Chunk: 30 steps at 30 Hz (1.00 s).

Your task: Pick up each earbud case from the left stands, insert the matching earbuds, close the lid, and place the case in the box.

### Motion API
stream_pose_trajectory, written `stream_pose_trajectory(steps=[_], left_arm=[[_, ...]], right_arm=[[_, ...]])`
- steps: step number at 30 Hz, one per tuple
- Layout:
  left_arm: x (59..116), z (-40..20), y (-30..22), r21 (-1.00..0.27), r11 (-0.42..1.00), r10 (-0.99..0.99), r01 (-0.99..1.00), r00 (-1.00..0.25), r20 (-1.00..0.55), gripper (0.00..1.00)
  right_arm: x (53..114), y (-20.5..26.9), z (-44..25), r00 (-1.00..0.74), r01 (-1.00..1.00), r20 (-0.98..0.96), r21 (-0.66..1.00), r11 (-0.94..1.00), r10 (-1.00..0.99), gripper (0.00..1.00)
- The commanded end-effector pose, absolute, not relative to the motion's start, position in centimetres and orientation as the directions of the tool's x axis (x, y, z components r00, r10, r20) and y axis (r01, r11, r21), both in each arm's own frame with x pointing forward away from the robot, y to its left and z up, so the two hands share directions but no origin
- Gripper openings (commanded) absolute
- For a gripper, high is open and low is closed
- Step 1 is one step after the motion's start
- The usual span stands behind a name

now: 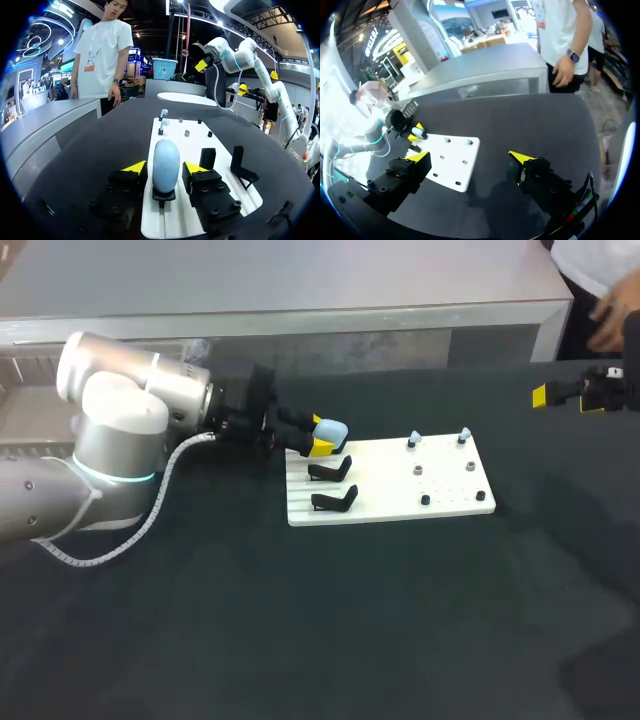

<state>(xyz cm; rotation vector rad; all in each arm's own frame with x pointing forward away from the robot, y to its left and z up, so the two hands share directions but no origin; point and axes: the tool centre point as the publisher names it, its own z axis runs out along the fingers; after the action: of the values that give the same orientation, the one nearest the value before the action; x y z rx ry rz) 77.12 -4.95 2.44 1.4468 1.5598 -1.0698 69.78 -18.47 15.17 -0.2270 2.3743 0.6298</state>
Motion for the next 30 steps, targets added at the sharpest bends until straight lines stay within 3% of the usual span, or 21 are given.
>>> stream_pose_trajectory(steps=[1,17,23,30], left_arm=[[77.4,2.2,-4.9,-0.095,0.009,0.374,0.995,-0.091,-0.923,0.4],[77.1,1.9,-4.7,-0.105,0.008,0.369,0.994,-0.1,-0.924,0.19],[77.2,2.0,-4.4,-0.103,0.012,0.365,0.995,-0.1,-0.926,0.0],[77.3,3.1,-3.8,-0.075,0.028,0.357,0.997,-0.08,-0.931,0.0]], right_arm=[[69.9,-18.5,15.1,-0.766,-0.319,-0.643,0.381,0.868,0.001,1.0],[69.9,-18.5,15.1,-0.766,-0.319,-0.643,0.381,0.868,0.001,1.0],[69.9,-18.5,15.1,-0.766,-0.319,-0.643,0.381,0.868,0.001,1.0],[69.9,-18.5,15.1,-0.766,-0.319,-0.643,0.381,0.868,0.001,1.0]])
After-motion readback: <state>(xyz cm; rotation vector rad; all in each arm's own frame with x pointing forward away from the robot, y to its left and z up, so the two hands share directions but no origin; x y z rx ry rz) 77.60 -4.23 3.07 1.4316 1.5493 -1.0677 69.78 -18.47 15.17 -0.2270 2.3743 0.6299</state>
